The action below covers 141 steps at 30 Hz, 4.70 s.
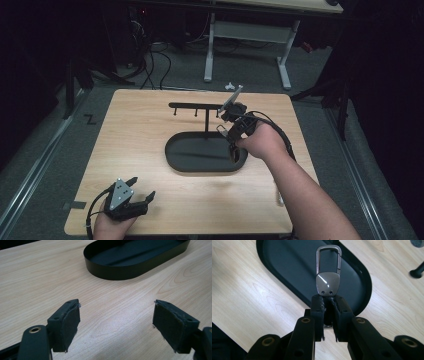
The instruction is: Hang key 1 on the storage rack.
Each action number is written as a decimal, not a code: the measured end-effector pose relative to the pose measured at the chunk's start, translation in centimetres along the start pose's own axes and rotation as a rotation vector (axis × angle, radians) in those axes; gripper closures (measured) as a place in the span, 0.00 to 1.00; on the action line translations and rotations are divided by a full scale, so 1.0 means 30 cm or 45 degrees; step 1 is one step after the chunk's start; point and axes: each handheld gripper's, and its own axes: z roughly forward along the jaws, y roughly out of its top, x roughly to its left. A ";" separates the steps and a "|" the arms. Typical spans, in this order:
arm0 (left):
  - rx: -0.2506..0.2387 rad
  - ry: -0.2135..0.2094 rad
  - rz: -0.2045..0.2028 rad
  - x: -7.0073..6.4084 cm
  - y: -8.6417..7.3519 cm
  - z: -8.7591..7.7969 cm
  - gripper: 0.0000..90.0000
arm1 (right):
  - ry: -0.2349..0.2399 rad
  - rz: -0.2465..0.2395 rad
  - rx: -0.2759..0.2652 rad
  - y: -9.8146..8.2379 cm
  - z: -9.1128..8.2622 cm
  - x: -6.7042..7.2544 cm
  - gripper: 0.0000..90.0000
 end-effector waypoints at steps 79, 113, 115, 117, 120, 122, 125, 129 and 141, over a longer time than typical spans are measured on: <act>0.032 -0.028 0.017 -0.018 -0.001 0.018 0.25 | 0.009 0.146 -0.239 -0.181 0.154 -0.060 0.60; -0.001 -0.013 0.015 -0.039 0.023 0.026 0.24 | 0.019 0.214 -0.649 -0.690 0.440 0.068 0.54; -0.001 -0.012 0.016 -0.042 0.026 0.028 0.24 | -0.028 0.170 -0.631 -0.704 0.444 0.083 0.55; 0.004 -0.016 0.018 -0.045 0.027 0.031 0.24 | 0.029 0.194 -0.630 -0.709 0.439 0.079 0.54; 0.013 -0.026 0.025 -0.050 0.028 0.037 0.24 | -0.001 0.166 -0.646 -0.711 0.423 0.081 0.54; 0.017 -0.032 0.034 -0.055 0.029 0.039 0.24 | 0.001 0.181 -0.664 -0.717 0.412 0.071 0.53; 0.018 -0.038 0.044 -0.055 0.030 0.040 0.23 | -0.007 0.230 -0.684 -0.738 0.395 0.034 0.53; 0.010 -0.039 0.041 -0.048 0.030 0.038 0.23 | -0.064 0.320 -0.706 -0.768 0.371 -0.031 0.53; 0.010 0.002 0.022 -0.024 0.007 -0.002 0.23 | -0.158 0.536 -0.672 -0.805 0.376 -0.225 0.49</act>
